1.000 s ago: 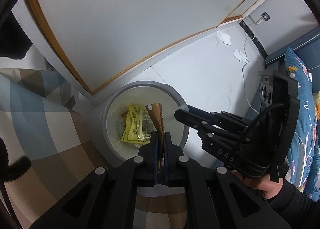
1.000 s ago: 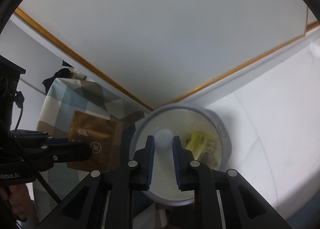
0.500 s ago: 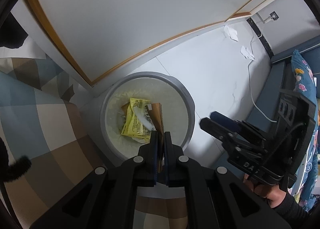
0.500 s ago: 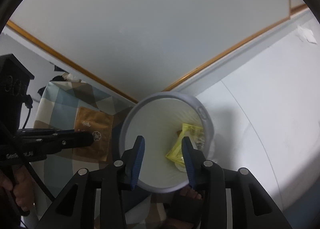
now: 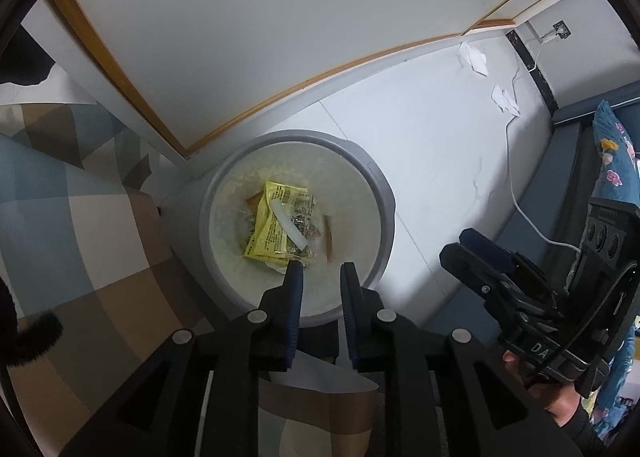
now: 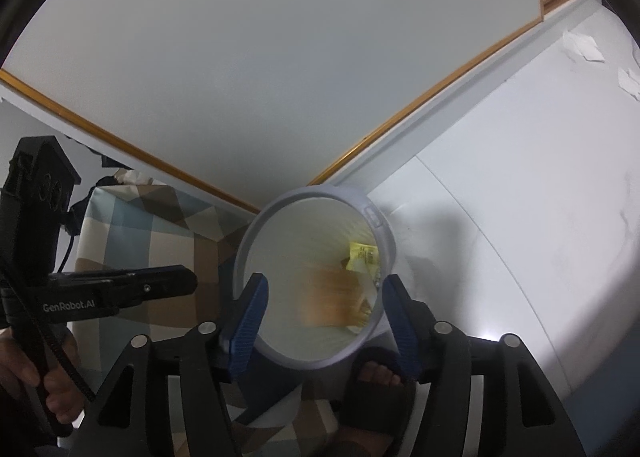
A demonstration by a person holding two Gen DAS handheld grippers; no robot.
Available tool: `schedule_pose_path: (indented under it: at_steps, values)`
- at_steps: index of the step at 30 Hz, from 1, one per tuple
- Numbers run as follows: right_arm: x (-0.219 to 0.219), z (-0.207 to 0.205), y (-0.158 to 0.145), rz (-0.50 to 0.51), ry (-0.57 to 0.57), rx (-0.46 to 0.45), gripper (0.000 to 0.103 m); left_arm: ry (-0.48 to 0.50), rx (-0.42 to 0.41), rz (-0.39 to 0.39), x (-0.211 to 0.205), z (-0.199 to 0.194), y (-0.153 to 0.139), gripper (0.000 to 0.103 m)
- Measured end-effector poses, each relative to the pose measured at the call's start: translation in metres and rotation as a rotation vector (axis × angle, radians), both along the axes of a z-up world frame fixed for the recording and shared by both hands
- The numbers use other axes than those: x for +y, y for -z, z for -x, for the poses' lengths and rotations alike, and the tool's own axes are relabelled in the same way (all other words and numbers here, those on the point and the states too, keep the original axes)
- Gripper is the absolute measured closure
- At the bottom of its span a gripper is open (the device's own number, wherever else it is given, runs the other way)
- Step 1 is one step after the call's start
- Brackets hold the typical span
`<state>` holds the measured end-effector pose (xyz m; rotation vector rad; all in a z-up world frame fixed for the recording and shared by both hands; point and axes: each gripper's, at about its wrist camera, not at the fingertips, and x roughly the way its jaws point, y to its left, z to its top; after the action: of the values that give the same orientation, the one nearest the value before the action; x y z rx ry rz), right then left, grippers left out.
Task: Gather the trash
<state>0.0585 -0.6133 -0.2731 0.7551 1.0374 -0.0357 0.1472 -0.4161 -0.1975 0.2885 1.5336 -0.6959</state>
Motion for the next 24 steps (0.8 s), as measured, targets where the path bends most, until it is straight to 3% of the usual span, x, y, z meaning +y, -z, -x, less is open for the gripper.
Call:
schedule_pose_path:
  at_steps: [2, 4, 6, 14, 16, 18, 24]
  values:
    - [-0.001, 0.001, -0.003, 0.003, 0.004, 0.0, 0.038, -0.003, -0.015, 0.001, 0.002, 0.001, -0.003, 0.085]
    - [-0.001, 0.002, -0.007, 0.007, 0.01, -0.001, 0.035, -0.003, -0.038, 0.007, 0.003, 0.004, -0.009, 0.066]
    - [-0.003, 0.004, -0.011, 0.007, 0.015, -0.004, 0.034, -0.012, -0.078, 0.014, 0.005, 0.005, -0.016, 0.053]
    - [0.001, 0.008, -0.036, 0.029, 0.0, -0.025, 0.031, -0.067, -0.22, 0.034, 0.021, 0.006, -0.045, 0.049]
    - [0.002, 0.01, -0.044, 0.032, -0.003, -0.033, 0.031, -0.082, -0.251, 0.037, 0.026, 0.008, -0.05, 0.036]
    - [0.003, 0.011, -0.05, 0.04, -0.004, -0.037, 0.029, -0.098, -0.28, 0.048, 0.03, 0.01, -0.057, 0.032]
    - [0.008, 0.014, -0.072, 0.071, -0.016, -0.054, 0.023, -0.118, -0.322, 0.061, 0.037, 0.014, -0.068, 0.031]
